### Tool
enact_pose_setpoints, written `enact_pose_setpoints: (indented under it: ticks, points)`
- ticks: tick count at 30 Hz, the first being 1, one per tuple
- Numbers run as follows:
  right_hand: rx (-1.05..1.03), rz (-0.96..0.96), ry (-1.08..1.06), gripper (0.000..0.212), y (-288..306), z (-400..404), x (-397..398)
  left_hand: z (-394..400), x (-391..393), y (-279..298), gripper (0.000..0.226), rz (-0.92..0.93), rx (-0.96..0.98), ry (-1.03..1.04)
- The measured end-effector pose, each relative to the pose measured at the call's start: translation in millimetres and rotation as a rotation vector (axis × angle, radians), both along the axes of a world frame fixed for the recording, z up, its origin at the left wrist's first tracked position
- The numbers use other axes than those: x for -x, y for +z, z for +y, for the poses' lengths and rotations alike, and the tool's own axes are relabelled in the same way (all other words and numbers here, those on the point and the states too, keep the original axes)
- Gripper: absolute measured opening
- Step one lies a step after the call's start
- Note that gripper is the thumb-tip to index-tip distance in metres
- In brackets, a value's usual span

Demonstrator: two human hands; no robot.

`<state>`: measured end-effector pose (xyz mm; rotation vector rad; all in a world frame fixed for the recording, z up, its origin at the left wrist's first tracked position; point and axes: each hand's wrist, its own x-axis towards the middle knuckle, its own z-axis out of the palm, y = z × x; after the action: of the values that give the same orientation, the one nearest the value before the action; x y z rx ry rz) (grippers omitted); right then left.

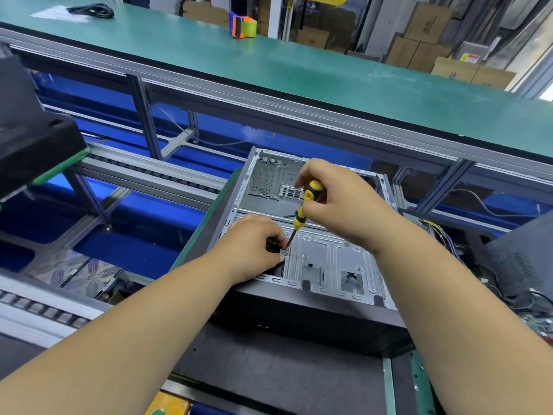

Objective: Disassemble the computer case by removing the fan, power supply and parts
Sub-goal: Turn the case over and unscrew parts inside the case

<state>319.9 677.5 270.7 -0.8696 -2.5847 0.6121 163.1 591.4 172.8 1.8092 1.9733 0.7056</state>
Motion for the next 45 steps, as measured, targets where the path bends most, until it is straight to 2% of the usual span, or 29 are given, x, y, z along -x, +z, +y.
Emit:
enact_pose_setpoints:
  ticks: [3,6,8,13,18,25,27,29,31,33,42,45]
  points:
    - [-0.151,-0.094,0.019,0.006,-2,-1,5,0,0,0,0.019,0.001,0.000,-0.001]
    - [-0.382,-0.202,-0.035,0.030,-3,-1,9,0,0,0,0.018,0.003,-0.003,-0.001]
    - [-0.493,-0.281,-0.088,0.036,-1,0,9,0,0,-1,0.017,0.002,-0.010,0.000]
    - [-0.196,-0.212,-0.030,0.016,4,2,8,0,0,-3,0.018,-0.009,-0.018,0.002]
    - [-0.085,-0.161,-0.023,0.006,8,2,4,1,1,-2,0.020,-0.007,-0.018,-0.005]
    - [0.011,-0.160,0.042,0.018,10,4,2,1,1,-2,0.019,-0.013,-0.017,-0.004]
    - [-0.001,-0.172,0.055,0.015,11,3,2,0,1,-3,0.018,-0.031,-0.025,-0.004]
    - [-0.125,-0.212,0.050,0.006,11,2,2,0,1,-3,0.017,-0.054,-0.035,-0.001]
    - [-0.292,-0.281,0.019,0.028,12,1,4,0,0,-3,0.017,-0.053,-0.031,0.006]
    - [-0.341,-0.312,-0.010,0.033,15,2,7,0,0,-2,0.015,-0.032,-0.021,0.008]
    - [-0.121,-0.266,0.031,0.006,19,0,14,-1,-1,-2,0.008,0.051,-0.001,-0.001]
    - [-0.059,-0.244,0.064,0.009,19,-1,14,0,-2,-2,0.012,0.048,-0.002,0.014]
